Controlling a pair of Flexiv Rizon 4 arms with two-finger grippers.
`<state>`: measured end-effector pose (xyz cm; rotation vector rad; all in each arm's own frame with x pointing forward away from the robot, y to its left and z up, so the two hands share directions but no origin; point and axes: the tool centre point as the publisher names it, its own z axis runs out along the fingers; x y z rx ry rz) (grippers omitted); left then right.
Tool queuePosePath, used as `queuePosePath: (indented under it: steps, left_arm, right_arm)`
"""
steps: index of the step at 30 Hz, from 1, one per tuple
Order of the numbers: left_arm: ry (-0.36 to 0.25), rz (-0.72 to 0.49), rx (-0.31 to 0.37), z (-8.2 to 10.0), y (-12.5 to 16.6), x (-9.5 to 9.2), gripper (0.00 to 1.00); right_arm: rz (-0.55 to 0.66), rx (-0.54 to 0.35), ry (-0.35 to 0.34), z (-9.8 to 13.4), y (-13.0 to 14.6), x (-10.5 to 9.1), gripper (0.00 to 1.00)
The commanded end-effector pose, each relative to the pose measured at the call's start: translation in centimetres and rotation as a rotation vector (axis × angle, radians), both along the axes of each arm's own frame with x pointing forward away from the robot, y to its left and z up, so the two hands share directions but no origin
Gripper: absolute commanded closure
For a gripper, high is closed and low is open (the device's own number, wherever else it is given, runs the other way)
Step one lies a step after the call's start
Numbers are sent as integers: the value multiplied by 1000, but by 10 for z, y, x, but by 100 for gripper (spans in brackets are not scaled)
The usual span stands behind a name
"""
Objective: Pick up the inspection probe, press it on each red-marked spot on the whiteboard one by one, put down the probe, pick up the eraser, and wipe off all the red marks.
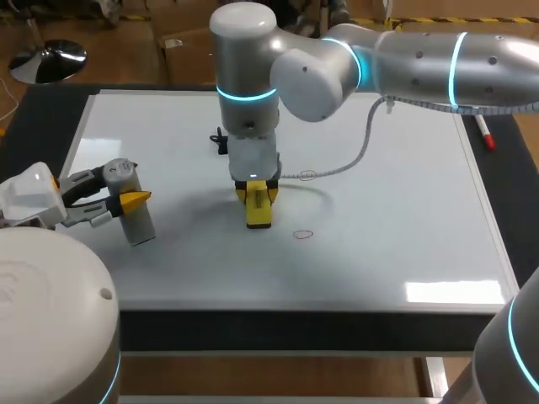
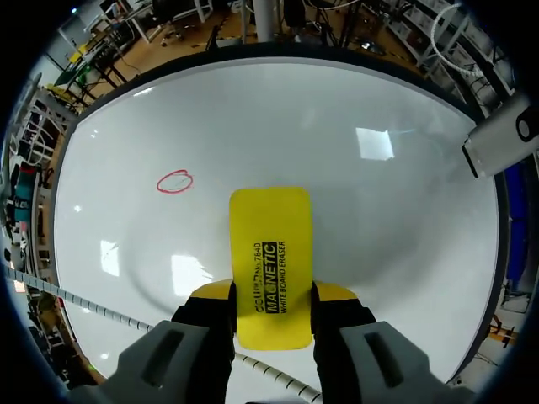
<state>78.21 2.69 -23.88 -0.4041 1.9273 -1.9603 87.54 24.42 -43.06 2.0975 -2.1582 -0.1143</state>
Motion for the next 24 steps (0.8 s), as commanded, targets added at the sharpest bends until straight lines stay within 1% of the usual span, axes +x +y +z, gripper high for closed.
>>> queuePosePath:
  steps: [1, 7, 14, 18, 24]
  left_arm:
    - [-1, 0, -1, 1, 0, 0, 100]
    - [-1, 0, -1, 1, 0, 0, 100]
    - [-1, 0, -1, 1, 0, 0, 100]
    - [-1, 0, -1, 1, 0, 0, 100]
    - [-1, 0, -1, 1, 0, 0, 100]
  right_arm:
    - [-7, 10, 8, -4, -11, 0, 100]
    - [-32, 12, 20, -8, -22, -4, 100]
    - [-74, 10, 18, -4, -42, -12, 100]
    - [-90, 7, 5, 4, -47, -15, 100]
    - [-104, 23, 10, 27, -57, -18, 100]
